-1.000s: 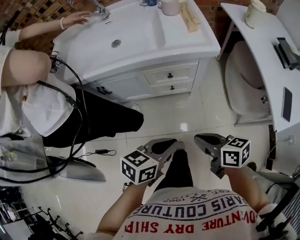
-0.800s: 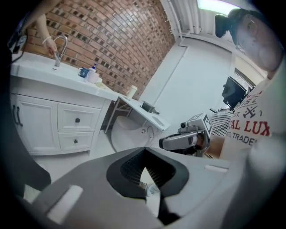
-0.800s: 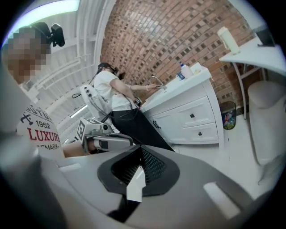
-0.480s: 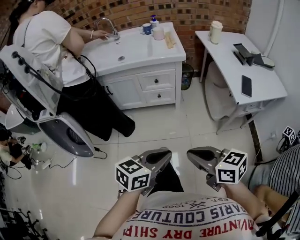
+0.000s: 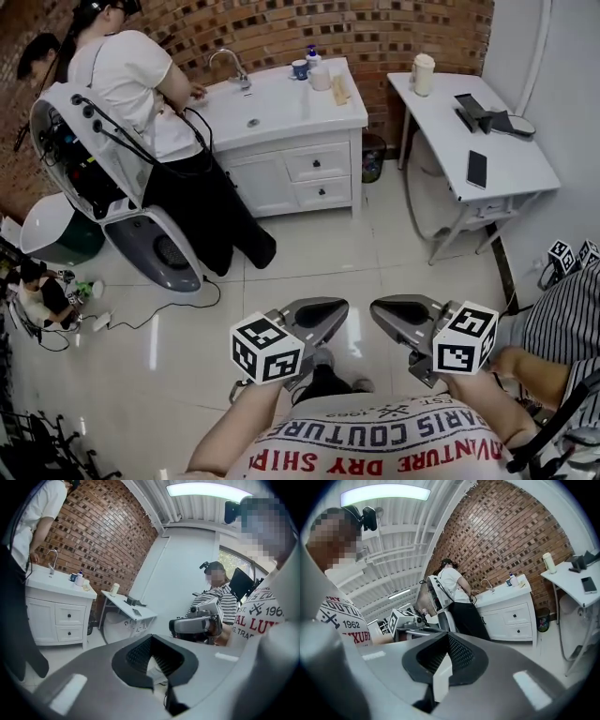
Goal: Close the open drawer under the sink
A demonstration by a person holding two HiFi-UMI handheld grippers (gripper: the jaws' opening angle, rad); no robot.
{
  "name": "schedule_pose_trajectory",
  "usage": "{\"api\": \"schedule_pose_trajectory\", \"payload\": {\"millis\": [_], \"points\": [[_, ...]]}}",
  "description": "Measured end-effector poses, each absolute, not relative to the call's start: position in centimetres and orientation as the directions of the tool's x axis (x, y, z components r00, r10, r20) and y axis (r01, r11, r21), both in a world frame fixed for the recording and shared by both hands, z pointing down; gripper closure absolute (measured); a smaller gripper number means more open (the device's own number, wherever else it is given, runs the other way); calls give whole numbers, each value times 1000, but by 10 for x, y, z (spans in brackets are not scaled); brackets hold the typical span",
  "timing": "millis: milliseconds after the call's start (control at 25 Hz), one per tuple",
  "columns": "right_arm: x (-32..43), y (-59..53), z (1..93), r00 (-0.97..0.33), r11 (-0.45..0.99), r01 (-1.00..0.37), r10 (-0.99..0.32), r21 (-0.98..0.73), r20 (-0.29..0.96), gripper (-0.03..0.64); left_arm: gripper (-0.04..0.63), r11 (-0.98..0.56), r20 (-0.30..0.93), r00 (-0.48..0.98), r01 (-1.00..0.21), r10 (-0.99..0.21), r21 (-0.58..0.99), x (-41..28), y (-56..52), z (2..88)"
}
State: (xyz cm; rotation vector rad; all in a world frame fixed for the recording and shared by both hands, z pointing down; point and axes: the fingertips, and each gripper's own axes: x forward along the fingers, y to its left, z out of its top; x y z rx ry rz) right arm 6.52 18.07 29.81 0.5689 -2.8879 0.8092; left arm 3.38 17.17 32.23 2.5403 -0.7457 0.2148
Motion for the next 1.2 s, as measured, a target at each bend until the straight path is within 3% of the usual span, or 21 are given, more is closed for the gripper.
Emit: {"api": "schedule_pose_trajectory", "payload": {"millis": [1200], "points": [[36,224,305,-932,798,-359,-274,-484,239,609,612,-730,283,834,-552,-475,404,13,212,316]]}}
